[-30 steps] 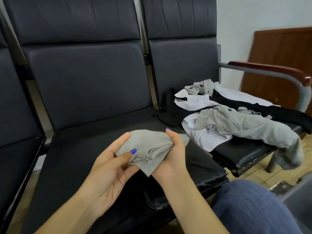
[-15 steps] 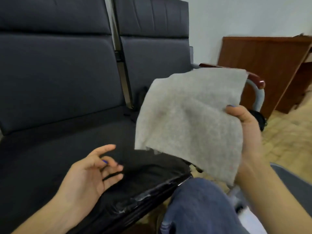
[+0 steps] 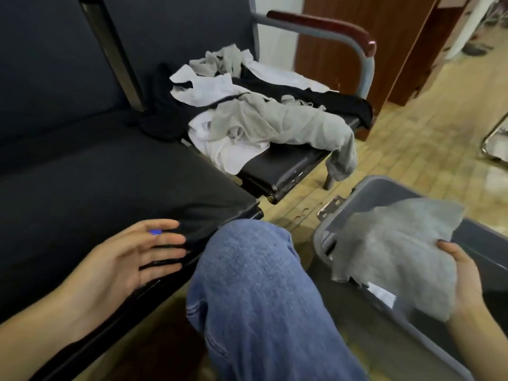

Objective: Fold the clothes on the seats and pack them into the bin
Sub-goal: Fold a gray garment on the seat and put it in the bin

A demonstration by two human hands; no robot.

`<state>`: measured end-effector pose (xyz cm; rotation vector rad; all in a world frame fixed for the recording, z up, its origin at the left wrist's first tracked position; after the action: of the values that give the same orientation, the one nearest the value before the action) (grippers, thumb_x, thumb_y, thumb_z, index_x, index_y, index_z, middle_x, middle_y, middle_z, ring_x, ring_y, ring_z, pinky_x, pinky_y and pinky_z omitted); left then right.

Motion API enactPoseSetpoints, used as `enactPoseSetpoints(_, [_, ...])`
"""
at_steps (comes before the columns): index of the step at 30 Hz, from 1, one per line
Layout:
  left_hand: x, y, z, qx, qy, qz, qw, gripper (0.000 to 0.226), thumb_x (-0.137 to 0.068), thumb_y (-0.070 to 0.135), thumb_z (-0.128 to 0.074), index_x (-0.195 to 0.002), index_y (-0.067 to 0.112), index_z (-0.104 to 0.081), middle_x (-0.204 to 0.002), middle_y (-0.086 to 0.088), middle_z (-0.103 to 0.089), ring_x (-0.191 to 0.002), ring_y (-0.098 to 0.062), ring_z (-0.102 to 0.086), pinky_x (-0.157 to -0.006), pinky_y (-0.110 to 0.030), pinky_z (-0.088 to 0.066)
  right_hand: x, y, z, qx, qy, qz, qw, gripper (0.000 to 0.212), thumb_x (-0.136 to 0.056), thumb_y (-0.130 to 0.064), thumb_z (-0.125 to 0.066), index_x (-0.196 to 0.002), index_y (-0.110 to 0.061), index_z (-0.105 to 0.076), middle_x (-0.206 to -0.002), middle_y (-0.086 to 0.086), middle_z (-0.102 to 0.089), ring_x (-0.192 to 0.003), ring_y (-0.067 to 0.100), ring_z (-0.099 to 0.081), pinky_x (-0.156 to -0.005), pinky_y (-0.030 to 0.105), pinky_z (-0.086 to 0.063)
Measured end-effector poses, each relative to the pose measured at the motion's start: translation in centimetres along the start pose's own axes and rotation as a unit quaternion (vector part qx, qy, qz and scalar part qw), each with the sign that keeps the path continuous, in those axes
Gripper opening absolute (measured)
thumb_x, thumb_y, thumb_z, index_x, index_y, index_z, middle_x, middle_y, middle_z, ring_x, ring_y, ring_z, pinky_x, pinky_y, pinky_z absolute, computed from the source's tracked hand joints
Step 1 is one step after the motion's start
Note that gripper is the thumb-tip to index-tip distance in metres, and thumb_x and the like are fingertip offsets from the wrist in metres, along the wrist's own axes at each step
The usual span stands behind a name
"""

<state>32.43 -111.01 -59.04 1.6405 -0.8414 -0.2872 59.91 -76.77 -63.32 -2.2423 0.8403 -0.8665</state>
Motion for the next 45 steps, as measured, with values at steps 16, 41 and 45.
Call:
enactPoseSetpoints(16, [-2.5,-2.4,3.6,0.008,0.063,0.065,0.996,0.031,-0.070,0.019,-0.049,-0.076,0.020,-0.078,-0.083,-0.011,-0.074,-0.060,-0.026,-0.071,-0.048,-0.043,-0.057,-7.6,8.0,15.1,0.277,0.274,-0.244,0.888,0.048,-0.099,-0.012,-0.044,-0.142,0.006,-0.032,-0.095,0.021,-0.051,-0.070,0.029,-0.044,-0.055,0.037,-0.045])
enactPoseSetpoints(41, [-2.3,-2.1,4.1,-0.021,0.090,0.083,0.992,0.032,-0.076,0.021,-0.049,-0.094,0.020,-0.075,-0.104,-0.012,-0.072,-0.073,-0.031,-0.072,-0.057,-0.050,-0.058,-14.1,9.8,21.8,0.661,0.183,-0.233,0.689,0.066,-0.078,-0.006,-0.070,-0.135,0.003,-0.037,-0.109,0.023,-0.053,-0.086,0.032,-0.052,-0.072,0.043,-0.046])
enactPoseSetpoints(45, [-1.5,-1.7,2.9,0.000,0.064,0.077,0.995,0.051,-0.043,0.027,-0.089,-0.092,0.017,-0.076,-0.105,-0.016,-0.071,-0.072,-0.034,-0.072,-0.056,-0.052,-0.057,-13.7,6.9,16.6,0.672,0.191,-0.063,0.713,0.072,-0.088,-0.029,-0.063,-0.147,-0.009,-0.027,-0.149,0.020,-0.029,-0.132,0.041,-0.034,-0.107,0.051,-0.032])
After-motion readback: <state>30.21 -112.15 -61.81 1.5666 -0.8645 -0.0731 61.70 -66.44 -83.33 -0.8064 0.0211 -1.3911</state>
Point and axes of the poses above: each hand's wrist, its own x-axis away from the middle knuckle, its own z-axis out of the back of the hand, y = z × x, the point moved 7 cm from there along -x, towards the middle knuckle
